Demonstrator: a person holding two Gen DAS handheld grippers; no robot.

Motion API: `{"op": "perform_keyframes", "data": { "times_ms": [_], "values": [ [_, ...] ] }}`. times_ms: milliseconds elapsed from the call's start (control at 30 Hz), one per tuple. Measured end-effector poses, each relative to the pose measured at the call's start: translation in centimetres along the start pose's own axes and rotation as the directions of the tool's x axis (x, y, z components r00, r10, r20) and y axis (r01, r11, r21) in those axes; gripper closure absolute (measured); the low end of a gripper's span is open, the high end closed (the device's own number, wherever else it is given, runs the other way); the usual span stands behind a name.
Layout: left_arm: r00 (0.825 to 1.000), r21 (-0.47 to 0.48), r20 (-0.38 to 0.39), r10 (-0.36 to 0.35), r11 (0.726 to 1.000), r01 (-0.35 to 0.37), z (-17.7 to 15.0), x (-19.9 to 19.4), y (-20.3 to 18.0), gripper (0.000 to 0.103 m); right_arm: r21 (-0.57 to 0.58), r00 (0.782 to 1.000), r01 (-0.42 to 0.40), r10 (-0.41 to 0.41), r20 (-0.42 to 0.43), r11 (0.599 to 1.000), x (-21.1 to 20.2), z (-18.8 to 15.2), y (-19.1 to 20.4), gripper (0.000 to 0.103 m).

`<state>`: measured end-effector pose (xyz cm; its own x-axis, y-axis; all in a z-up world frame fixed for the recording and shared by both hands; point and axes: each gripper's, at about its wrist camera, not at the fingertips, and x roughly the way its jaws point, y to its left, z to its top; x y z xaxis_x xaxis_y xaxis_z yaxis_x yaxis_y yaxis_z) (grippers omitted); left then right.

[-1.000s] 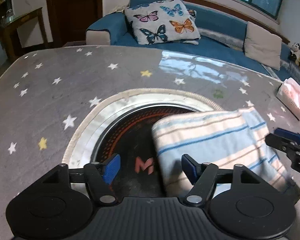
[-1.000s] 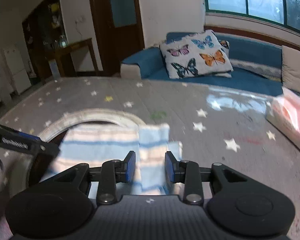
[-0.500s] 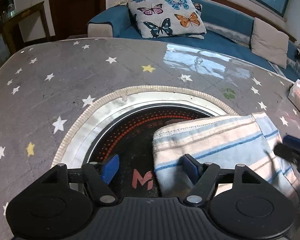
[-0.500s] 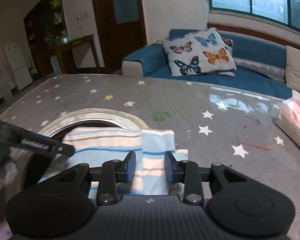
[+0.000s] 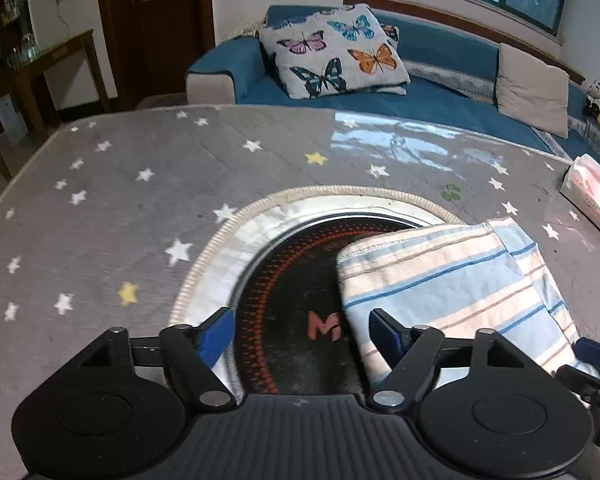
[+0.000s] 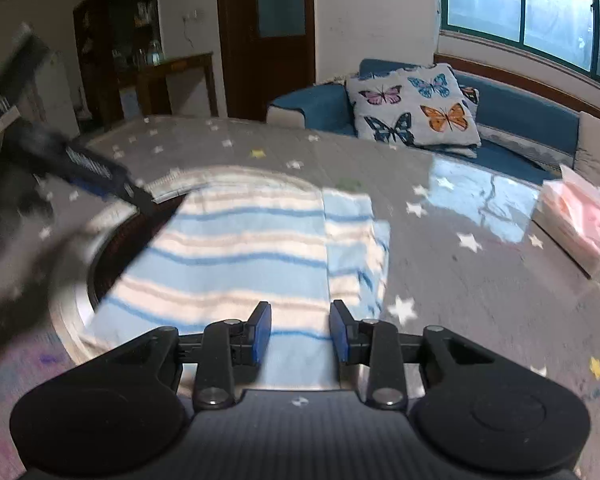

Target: Fold clothes

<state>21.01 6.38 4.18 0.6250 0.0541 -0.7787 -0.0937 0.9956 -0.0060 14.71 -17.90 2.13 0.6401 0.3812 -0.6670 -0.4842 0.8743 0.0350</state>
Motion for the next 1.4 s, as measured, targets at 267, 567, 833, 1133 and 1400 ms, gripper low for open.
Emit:
{"op": "perform_keyframes", "data": {
  "times_ms": [267,567,833,1133,1400],
  "values": [
    [0.996,0.063,0.086,0.016,0.998,-0.021,-1.9,-4.2,2.1,0.011,0.011,0.999,0.023,-0.024,0.025,1.000,-1.2,-0.4,-0.1,0.064],
    [0.975,0.042,0.202,-0.092,0.995,0.085,-4.6,-5.7,2.0,0.000,0.033,0.999,0.053,-0.053,0.004,0.998,-1.0,-1.1,-0.9,0.065],
    [0.978,0.048,0.180,-0.105,0.994,0.098,-4.6,-4.7,-0.1,0.000,0.034,0.998,0.039,-0.041,0.053,0.999,-2.8,-1.1,-0.6,0.065],
    [0.986,0.130,0.135,-0.100,0.988,0.083,-6.5,-3.0,-3.8,0.000,0.029,0.999,-0.005,0.004,0.032,1.000,-1.9,-2.7,0.3,0.062],
    [0.990,0.139,0.114,-0.079,0.988,0.063,-7.3,-1.7,-4.2,0.000,0.003,0.998,-0.027,0.027,0.065,1.000,-2.6,-3.1,1.0,0.045]
  ]
}}
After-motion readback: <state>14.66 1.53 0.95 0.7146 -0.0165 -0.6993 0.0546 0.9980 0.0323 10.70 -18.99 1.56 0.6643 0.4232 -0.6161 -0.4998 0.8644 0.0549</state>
